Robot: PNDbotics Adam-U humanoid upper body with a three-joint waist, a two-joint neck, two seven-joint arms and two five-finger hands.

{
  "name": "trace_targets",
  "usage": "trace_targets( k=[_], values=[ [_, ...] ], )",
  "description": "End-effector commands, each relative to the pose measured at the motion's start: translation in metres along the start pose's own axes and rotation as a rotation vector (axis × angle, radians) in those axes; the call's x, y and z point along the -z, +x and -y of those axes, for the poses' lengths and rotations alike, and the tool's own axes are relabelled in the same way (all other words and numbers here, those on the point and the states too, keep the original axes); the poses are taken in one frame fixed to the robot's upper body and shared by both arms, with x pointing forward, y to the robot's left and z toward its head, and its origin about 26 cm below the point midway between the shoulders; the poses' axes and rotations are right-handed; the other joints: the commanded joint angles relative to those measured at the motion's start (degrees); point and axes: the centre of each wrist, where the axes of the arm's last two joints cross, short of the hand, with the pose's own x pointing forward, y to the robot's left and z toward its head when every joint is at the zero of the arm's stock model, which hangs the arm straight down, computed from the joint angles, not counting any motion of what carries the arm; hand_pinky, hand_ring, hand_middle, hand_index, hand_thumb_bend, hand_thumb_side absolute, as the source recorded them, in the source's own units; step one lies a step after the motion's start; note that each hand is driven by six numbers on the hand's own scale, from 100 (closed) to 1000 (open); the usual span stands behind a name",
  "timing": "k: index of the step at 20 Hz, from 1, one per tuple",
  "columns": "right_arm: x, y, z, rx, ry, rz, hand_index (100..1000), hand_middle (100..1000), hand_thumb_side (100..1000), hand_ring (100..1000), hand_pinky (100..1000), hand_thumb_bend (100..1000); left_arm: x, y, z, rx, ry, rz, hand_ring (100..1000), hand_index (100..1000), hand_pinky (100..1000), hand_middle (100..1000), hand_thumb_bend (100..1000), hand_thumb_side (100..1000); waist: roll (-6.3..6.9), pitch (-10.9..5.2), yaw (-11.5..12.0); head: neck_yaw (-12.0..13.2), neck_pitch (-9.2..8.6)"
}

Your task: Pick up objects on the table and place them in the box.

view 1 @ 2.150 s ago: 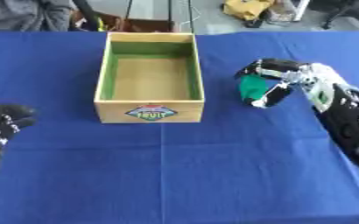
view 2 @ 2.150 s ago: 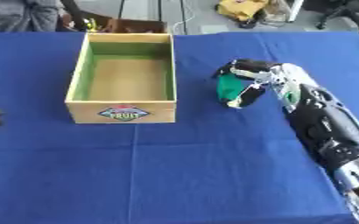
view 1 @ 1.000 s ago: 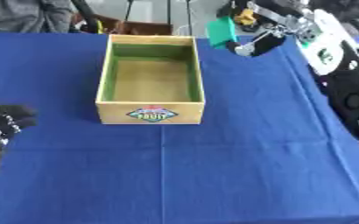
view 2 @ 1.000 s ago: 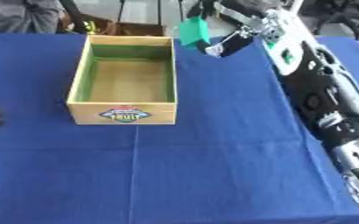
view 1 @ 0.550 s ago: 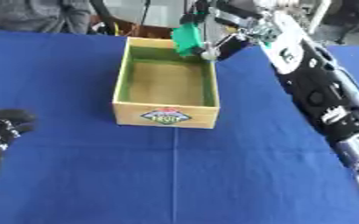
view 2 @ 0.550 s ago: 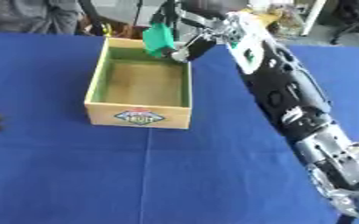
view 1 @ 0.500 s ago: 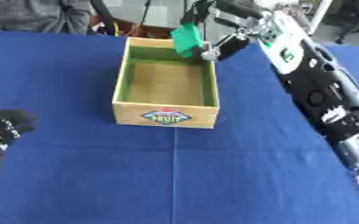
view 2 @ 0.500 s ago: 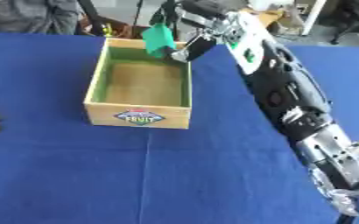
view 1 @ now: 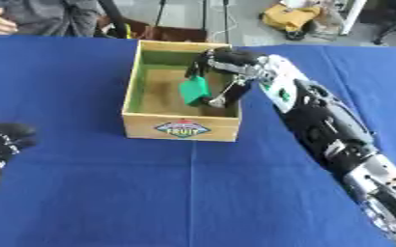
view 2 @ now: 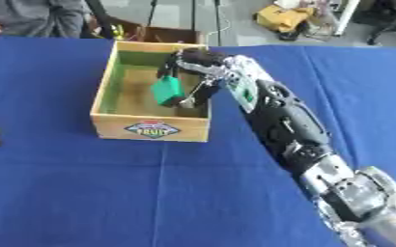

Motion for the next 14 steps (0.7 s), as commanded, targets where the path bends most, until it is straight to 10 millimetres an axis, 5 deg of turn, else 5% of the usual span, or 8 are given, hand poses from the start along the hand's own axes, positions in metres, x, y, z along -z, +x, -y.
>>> trace_targets(
  k=[1,2,5,6,9,12,14],
  values=[
    [-0.001,-0.002,0.009,-0.033,-0.001,0.006,820,472,180,710,712,100,0.004,0.008,0.000,0.009,-0.013,0.028,792,678,833,615,393,1000,0.28,-0.80,-0.02,-0.20,-0.71],
    [-0.001,-0.002,0.008,-0.034,-0.001,0.008,849,696,452,774,743,100,0.004,0.008,0.000,0.009,-0.013,0.027,792,678,833,614,395,1000,0.24,-0.80,-0.08,-0.19,-0.74],
    [-0.002,-0.001,0.012,-0.043,-0.018,0.031,878,823,611,815,768,164,0.004,0.008,0.000,0.009,-0.012,0.027,791,678,832,614,396,1000,-0.03,-0.82,-0.52,-0.05,-0.95],
    [-0.003,0.000,0.014,-0.045,-0.027,0.038,915,895,696,847,785,257,0.004,0.008,0.000,0.010,-0.012,0.026,791,678,832,614,397,1000,-0.09,-0.82,-0.61,-0.02,-1.01],
    [-0.004,0.001,0.021,-0.047,-0.049,0.052,950,980,780,891,812,419,0.004,0.008,0.000,0.010,-0.010,0.025,791,678,832,614,398,1000,-0.22,-0.83,-0.83,0.02,-1.09],
    [-0.005,0.002,0.025,-0.043,-0.052,0.057,950,980,780,891,812,419,0.004,0.008,0.000,0.011,-0.010,0.024,791,678,832,614,398,1000,-0.28,-0.83,-0.92,0.03,-1.12],
    [-0.009,0.003,0.035,-0.044,-0.105,0.064,931,962,700,891,809,351,0.003,0.008,-0.001,0.013,-0.003,0.023,791,678,832,613,401,1000,-0.45,-0.72,-1.48,0.60,-1.23]
  ],
)
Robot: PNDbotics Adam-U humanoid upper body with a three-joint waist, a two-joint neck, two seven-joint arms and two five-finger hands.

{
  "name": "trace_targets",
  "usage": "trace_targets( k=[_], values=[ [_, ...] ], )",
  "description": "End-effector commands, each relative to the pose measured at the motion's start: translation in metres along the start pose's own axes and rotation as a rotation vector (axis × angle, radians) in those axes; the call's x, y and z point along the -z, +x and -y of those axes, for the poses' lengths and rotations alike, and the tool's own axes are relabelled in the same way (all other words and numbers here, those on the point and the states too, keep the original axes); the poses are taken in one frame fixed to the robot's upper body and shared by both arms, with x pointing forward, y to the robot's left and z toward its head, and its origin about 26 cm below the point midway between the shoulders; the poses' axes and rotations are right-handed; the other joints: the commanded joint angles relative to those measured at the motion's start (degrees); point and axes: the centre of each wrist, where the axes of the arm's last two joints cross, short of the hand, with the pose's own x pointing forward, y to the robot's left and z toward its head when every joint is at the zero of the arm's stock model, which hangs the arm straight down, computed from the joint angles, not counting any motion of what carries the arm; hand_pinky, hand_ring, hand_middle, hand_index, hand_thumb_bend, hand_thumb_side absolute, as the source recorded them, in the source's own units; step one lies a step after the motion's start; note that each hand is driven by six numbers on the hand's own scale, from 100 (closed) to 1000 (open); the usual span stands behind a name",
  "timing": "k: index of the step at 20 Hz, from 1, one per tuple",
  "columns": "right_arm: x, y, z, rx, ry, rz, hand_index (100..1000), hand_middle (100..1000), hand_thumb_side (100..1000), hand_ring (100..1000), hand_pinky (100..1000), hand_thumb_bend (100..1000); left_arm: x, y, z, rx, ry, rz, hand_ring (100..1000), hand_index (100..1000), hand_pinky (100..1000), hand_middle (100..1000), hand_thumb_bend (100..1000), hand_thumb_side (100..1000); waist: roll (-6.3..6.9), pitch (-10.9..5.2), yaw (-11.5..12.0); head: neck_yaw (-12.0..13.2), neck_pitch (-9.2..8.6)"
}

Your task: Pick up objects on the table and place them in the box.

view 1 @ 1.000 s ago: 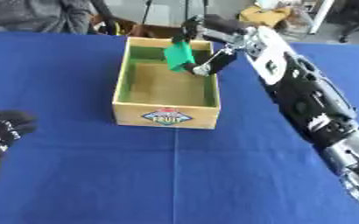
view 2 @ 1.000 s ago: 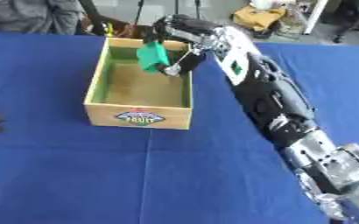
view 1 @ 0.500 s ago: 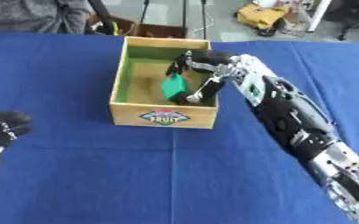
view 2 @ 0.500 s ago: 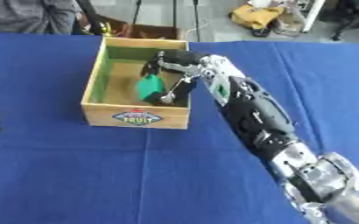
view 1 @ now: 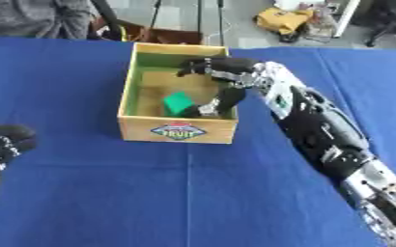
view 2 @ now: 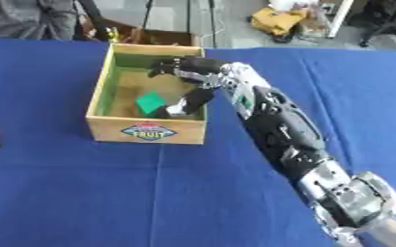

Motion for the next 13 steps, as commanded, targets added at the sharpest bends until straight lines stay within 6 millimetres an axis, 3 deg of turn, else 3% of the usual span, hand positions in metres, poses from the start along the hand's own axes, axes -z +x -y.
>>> trace_targets(
  k=[1,3,4,5,7,8,13],
  values=[
    [-0.012,-0.002,0.033,-0.038,-0.107,0.004,910,909,646,865,795,290,0.001,0.008,-0.004,0.020,0.002,0.020,791,678,832,613,399,1000,0.12,-0.70,-0.67,0.82,-0.80],
    [-0.020,0.000,0.041,-0.032,-0.193,0.004,899,888,609,855,789,252,0.000,0.008,-0.005,0.022,0.011,0.020,791,678,832,613,403,1000,-0.03,-0.70,-1.43,1.44,-0.87],
    [-0.024,0.001,0.043,-0.026,-0.234,0.005,878,860,565,847,783,135,-0.001,0.008,-0.006,0.022,0.018,0.020,790,678,832,613,407,1000,-0.12,-0.72,-2.00,1.93,-0.98],
    [-0.029,0.001,0.044,-0.018,-0.278,0.007,874,858,576,852,783,100,-0.002,0.008,-0.007,0.022,0.026,0.019,790,678,832,613,407,1000,-0.20,-0.75,-2.63,2.50,-1.05],
    [-0.036,0.004,0.046,-0.011,-0.346,0.016,874,858,576,852,783,100,-0.003,0.008,-0.008,0.025,0.034,0.018,790,678,832,613,407,1000,-0.31,-0.76,-3.16,2.98,-1.10],
    [-0.040,0.006,0.047,-0.006,-0.377,0.014,844,850,655,884,789,100,-0.003,0.008,-0.009,0.026,0.039,0.019,790,677,831,613,411,1000,-0.47,-0.68,-3.56,3.45,-1.24],
    [-0.071,0.010,0.032,0.068,-0.552,-0.024,804,811,726,872,781,100,-0.008,0.011,-0.019,0.047,0.093,0.026,790,677,831,613,411,1000,-0.70,-0.11,-7.63,6.97,-2.02]
  ],
)
